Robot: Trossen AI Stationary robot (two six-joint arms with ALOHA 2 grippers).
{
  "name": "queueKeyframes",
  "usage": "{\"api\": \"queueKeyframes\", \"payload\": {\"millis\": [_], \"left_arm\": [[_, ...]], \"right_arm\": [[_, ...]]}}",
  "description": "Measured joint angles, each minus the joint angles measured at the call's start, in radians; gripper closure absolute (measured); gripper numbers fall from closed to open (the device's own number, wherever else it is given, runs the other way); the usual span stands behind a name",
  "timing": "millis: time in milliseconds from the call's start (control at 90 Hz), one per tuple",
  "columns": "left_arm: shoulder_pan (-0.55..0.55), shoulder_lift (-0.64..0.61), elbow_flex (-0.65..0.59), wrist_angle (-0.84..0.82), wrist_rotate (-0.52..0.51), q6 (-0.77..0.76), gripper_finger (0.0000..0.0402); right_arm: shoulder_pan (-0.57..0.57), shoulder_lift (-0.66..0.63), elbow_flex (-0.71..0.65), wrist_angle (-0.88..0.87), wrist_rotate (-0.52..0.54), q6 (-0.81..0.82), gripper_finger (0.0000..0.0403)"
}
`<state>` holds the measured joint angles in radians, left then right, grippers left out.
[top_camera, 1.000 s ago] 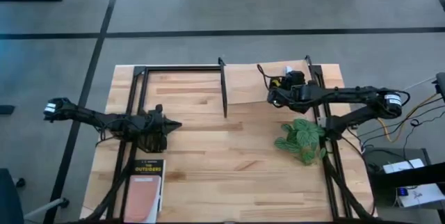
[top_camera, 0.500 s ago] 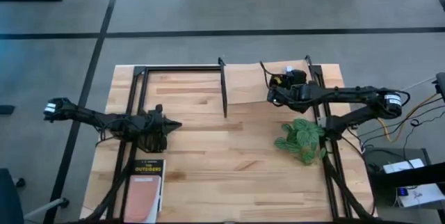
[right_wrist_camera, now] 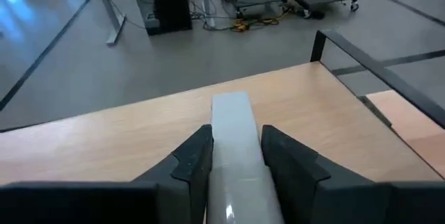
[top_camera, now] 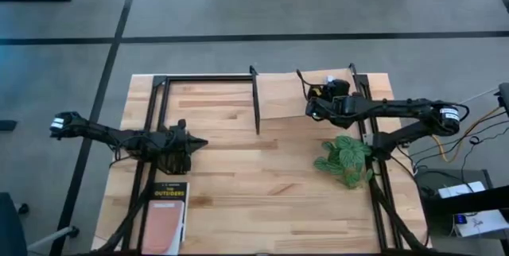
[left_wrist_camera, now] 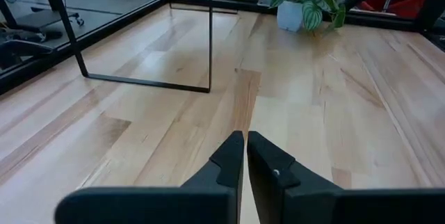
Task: Stock shelves
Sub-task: Put the gray stapler on the shelf
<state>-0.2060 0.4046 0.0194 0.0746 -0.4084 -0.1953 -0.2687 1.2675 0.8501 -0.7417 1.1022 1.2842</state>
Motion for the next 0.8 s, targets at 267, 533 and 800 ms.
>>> {"api": "queueKeyframes", "payload": {"millis": [267,533,800], "left_arm": [[0.0,0.0,0.0,0.0,0.0,0.0,0.0397],[0.0,0.0,0.0,0.0,0.0,0.0,0.0397],[0.0,0.0,0.0,0.0,0.0,0.0,0.0397]], "right_arm": [[0.0,0.001,0.0,0.054,0.003,-0.002,0.0275],[0.0,-0.009,0.011,0.073,0.019,-0.086,0.0295],[-0.024,-0.008,0.159,0.076,-0.051,-0.403,0.0334]]}}
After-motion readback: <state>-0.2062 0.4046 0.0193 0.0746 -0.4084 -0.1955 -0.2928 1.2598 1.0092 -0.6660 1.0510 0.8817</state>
